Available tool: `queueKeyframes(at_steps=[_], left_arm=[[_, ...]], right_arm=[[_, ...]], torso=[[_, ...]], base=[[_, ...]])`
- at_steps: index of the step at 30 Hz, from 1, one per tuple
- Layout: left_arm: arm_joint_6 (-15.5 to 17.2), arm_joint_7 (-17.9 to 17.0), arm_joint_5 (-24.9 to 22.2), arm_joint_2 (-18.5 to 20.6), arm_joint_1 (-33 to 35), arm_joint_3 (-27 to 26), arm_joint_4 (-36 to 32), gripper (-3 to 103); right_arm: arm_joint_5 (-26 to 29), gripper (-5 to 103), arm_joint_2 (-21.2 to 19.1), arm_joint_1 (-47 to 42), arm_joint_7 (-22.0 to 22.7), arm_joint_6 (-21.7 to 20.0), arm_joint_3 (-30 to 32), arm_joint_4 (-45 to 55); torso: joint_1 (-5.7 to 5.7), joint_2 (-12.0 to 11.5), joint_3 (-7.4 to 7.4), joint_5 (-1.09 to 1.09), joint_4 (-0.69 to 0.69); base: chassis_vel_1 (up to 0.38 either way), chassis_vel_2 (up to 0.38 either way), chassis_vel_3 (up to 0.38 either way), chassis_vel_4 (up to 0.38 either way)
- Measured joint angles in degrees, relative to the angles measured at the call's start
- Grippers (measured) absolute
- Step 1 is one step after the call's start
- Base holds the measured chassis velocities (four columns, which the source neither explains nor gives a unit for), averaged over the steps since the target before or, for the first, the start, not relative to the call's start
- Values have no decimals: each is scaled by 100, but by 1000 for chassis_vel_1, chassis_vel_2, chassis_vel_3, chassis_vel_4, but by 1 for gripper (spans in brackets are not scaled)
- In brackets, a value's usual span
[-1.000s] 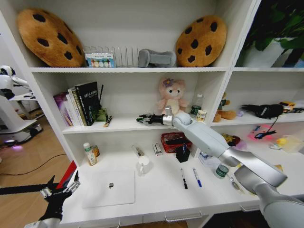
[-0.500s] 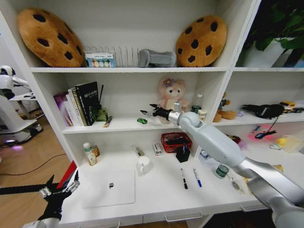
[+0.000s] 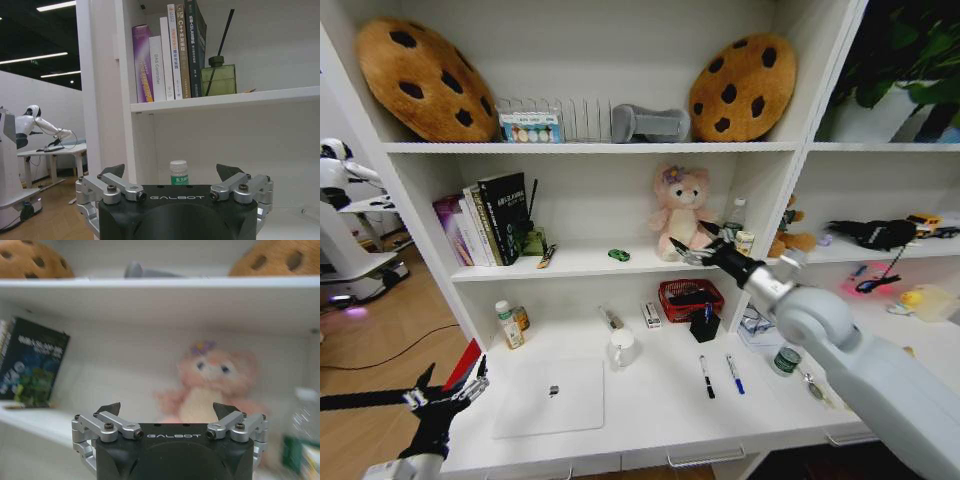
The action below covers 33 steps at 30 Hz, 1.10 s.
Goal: Organize the objects on the table.
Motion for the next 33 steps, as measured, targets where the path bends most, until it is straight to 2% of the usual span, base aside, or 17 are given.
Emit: queueKeyframes(at_steps=[1,2,4,5,6,9,10,11,12,14,15,17,18,19,20,24,33], left_arm=[[1,0,-2,13,7,-5,-10,100],[2,-7,-15,43,30,-30,-37,100],[2,-22,-26,82,55,-50,-43,103],[2,-22,-26,82,55,-50,-43,103],[0,-50,-26,117,66,-58,-41,100],[-2,-77,-21,122,67,-57,-37,100],[-5,-183,12,107,68,-45,-28,96],[-12,-255,58,42,73,-37,-24,98],[-12,-255,58,42,73,-37,-24,98],[-39,-300,126,-58,107,-27,-24,100],[-39,-300,126,-58,107,-27,-24,100],[-71,-310,207,-146,143,1,-27,100],[-80,-311,244,-186,163,17,-44,100],[-80,-311,244,-186,163,17,-44,100],[-81,-315,271,-213,185,32,-65,100],[-81,-321,326,-245,229,60,-89,100],[-15,-323,299,-321,321,71,-346,100]], right_arm=[[-246,100,262,-653,-100,94,421,99],[-647,100,767,-1599,-266,269,993,201],[-930,100,1194,-2309,-403,433,1354,264],[-930,100,1194,-2309,-403,433,1354,264],[-1166,100,1578,-2857,-603,646,1590,273],[-1255,100,1749,-3043,-735,805,1652,250],[-1388,100,2164,-3365,-956,1105,1699,179],[-1508,100,2677,-3623,-1035,1292,1650,133],[-1508,100,2677,-3623,-1035,1292,1650,133],[-1781,100,3171,-3846,-1063,1551,1480,23],[-1781,100,3171,-3846,-1063,1551,1480,23],[-2120,100,3466,-3976,-1048,1823,1279,-138],[-2282,100,3569,-3990,-842,1877,1168,-170],[-2282,100,3569,-3990,-842,1877,1168,-170],[-2307,100,3612,-3974,-582,1819,1113,-138],[-2224,100,3593,-3856,-346,1661,1101,-26],[-2181,100,3512,-3634,-382,1493,1035,-84]], torso=[[0,0,0,2,-1],[0,0,0,2,-4],[-1,0,-1,2,-5],[-1,0,-1,2,-5],[-1,1,-1,-1,-4],[-1,1,-1,-2,-3],[-1,1,0,-3,0],[0,0,0,-2,0],[0,0,0,-2,0],[0,0,1,-2,-2],[0,0,1,-2,-2],[0,1,1,-2,-2],[0,0,1,-1,-1],[0,0,1,-1,-1],[0,0,1,-1,-1],[1,0,1,-2,-1],[1,-1,2,-1,-3]], base=[[0,0,0,0],[0,0,0,0],[0,0,0,0],[0,0,0,0],[0,0,0,0],[0,0,0,0],[0,0,0,0],[0,0,0,0],[0,0,0,0],[0,0,0,0],[0,0,0,0],[0,0,0,0],[0,0,0,0],[0,0,0,0],[0,0,0,0],[0,0,0,0],[-4,-3,6,4]])
